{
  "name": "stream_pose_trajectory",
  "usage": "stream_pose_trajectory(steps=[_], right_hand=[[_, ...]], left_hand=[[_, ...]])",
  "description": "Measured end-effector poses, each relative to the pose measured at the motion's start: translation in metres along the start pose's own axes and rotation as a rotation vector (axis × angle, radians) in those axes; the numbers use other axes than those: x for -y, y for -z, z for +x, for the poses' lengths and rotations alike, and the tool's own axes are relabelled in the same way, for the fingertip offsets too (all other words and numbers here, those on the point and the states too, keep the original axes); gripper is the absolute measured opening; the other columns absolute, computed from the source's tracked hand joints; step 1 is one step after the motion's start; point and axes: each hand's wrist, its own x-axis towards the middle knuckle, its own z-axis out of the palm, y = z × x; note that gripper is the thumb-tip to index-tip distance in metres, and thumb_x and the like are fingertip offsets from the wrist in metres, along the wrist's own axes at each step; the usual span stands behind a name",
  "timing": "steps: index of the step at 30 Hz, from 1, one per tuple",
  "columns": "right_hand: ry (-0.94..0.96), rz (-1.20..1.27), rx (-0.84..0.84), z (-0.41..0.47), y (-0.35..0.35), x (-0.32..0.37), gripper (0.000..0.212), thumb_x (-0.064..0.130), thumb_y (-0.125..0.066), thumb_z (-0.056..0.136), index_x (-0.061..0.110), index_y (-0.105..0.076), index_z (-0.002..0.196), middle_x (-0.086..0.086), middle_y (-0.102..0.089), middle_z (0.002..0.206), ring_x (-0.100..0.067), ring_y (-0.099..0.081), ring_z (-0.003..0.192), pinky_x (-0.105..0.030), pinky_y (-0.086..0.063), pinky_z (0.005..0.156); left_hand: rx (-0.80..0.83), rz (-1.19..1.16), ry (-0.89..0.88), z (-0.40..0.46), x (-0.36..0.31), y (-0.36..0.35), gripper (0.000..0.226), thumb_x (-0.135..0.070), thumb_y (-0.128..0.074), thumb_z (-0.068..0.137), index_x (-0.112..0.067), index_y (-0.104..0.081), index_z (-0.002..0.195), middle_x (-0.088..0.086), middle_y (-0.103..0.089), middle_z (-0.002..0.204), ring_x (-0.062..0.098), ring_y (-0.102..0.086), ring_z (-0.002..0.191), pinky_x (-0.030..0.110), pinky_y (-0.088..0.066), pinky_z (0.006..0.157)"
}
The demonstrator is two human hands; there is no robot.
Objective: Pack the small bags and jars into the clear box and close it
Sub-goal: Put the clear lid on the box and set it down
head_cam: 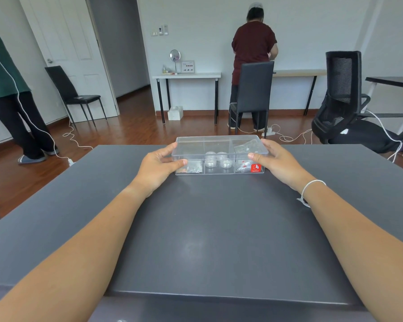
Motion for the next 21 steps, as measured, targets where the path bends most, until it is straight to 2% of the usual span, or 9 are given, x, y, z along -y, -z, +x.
stream_pose_trajectory(steps=[4,7,9,12,14,16,19,21], right_hand=[[0.003,-0.033,-0.007,-0.001,0.000,0.001,0.059,0.039,-0.062,0.081,0.026,-0.037,0.134,0.003,-0.045,0.140,-0.017,-0.046,0.124,-0.031,-0.040,0.097],[0.015,-0.036,-0.022,-0.003,-0.001,0.001,0.062,0.040,-0.062,0.081,0.025,-0.035,0.135,0.005,-0.044,0.140,-0.008,-0.043,0.115,-0.024,-0.034,0.092],[0.011,-0.031,-0.028,-0.003,-0.001,-0.001,0.066,0.042,-0.063,0.080,0.025,-0.034,0.137,0.006,-0.041,0.142,-0.007,-0.042,0.119,-0.026,-0.033,0.098],[-0.011,-0.046,-0.036,-0.004,-0.002,-0.004,0.076,0.045,-0.064,0.077,0.026,-0.027,0.141,0.006,-0.033,0.149,-0.016,-0.036,0.133,-0.036,-0.030,0.110],[-0.012,-0.013,-0.036,-0.006,-0.003,-0.004,0.080,0.042,-0.067,0.076,0.027,-0.024,0.142,0.007,-0.033,0.149,-0.016,-0.037,0.133,-0.037,-0.031,0.111],[-0.004,0.031,-0.031,-0.009,-0.004,-0.004,0.083,0.038,-0.069,0.075,0.026,-0.022,0.142,0.008,-0.035,0.148,-0.014,-0.040,0.131,-0.039,-0.032,0.111],[0.012,0.041,-0.041,-0.017,-0.005,-0.004,0.087,0.037,-0.071,0.074,0.025,-0.020,0.143,0.009,-0.034,0.147,-0.013,-0.038,0.132,-0.037,-0.031,0.111],[0.027,0.017,-0.051,-0.022,-0.005,-0.005,0.087,0.038,-0.071,0.073,0.026,-0.020,0.143,0.009,-0.031,0.149,-0.013,-0.033,0.135,-0.035,-0.029,0.111]], left_hand=[[-0.002,-0.002,0.003,0.001,0.002,0.000,0.059,-0.022,-0.073,0.073,-0.028,-0.050,0.128,-0.004,-0.065,0.105,-0.001,-0.058,0.099,0.019,-0.035,0.096],[-0.005,0.006,0.006,0.002,0.003,0.000,0.060,-0.024,-0.073,0.073,-0.030,-0.050,0.128,-0.002,-0.064,0.110,0.005,-0.057,0.105,0.018,-0.034,0.094],[-0.002,0.004,0.000,0.003,0.004,0.000,0.060,-0.024,-0.073,0.073,-0.030,-0.049,0.128,-0.002,-0.064,0.113,0.006,-0.056,0.109,0.018,-0.035,0.094],[-0.007,0.005,-0.016,0.002,0.005,0.000,0.061,-0.024,-0.073,0.074,-0.032,-0.048,0.128,-0.008,-0.063,0.111,-0.006,-0.057,0.099,0.007,-0.036,0.083],[-0.020,0.002,-0.025,0.002,0.006,-0.001,0.062,-0.023,-0.073,0.074,-0.030,-0.047,0.130,-0.014,-0.064,0.102,-0.018,-0.058,0.083,-0.001,-0.036,0.073],[-0.034,0.009,-0.028,0.001,0.007,-0.002,0.065,-0.022,-0.073,0.074,-0.028,-0.045,0.132,-0.014,-0.066,0.100,-0.021,-0.057,0.079,-0.001,-0.036,0.071],[-0.049,0.024,-0.031,-0.004,0.005,-0.003,0.069,-0.021,-0.073,0.074,-0.026,-0.040,0.135,-0.005,-0.063,0.120,-0.003,-0.057,0.101,0.009,-0.036,0.084],[-0.058,0.047,-0.044,-0.008,0.004,-0.003,0.072,-0.021,-0.073,0.074,-0.024,-0.038,0.137,-0.002,-0.055,0.132,0.008,-0.051,0.116,0.016,-0.036,0.091]])
